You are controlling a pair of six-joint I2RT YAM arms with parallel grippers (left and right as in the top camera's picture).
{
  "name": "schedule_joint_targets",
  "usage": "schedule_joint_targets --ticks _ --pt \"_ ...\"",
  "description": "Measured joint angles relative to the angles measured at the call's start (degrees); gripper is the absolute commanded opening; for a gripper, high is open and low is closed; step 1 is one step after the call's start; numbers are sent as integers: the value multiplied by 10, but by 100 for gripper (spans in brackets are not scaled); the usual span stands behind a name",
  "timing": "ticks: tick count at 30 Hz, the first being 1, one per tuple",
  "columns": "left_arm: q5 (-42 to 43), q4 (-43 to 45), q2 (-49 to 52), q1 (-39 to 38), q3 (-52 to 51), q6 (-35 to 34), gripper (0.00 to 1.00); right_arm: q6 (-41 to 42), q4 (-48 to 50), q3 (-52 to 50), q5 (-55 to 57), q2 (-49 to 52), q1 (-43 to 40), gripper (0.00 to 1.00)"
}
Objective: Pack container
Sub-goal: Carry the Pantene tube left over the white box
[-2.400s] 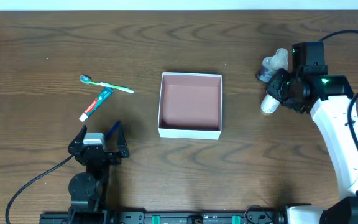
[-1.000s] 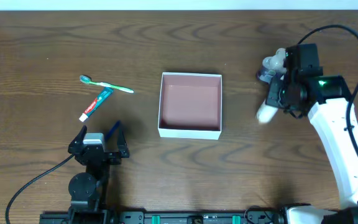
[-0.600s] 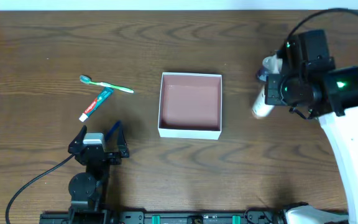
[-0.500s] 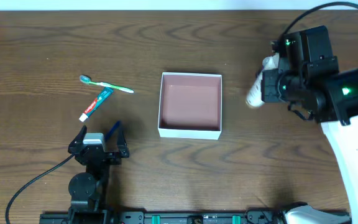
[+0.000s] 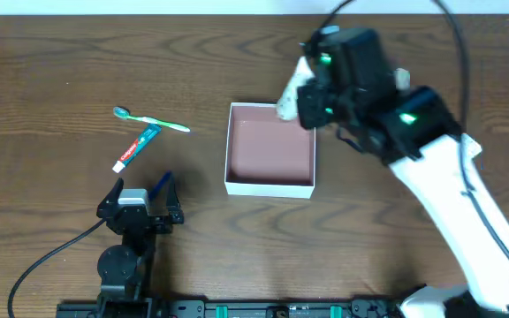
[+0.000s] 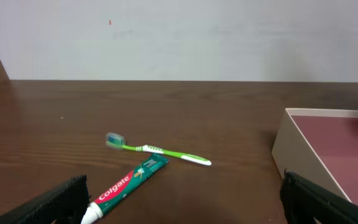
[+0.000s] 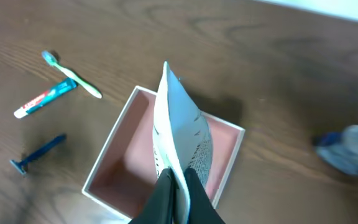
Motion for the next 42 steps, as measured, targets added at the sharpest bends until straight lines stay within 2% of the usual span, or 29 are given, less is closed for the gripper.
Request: schedule_joint_targets --ticks 6,16,42 --pt "0 0 0 0 0 0 98 27 39 0 0 81 31 2" --pt "0 0 0 0 0 0 98 66 90 0 -2 144 65 2" --pt "0 0 0 0 0 0 98 90 118 0 1 179 65 1"
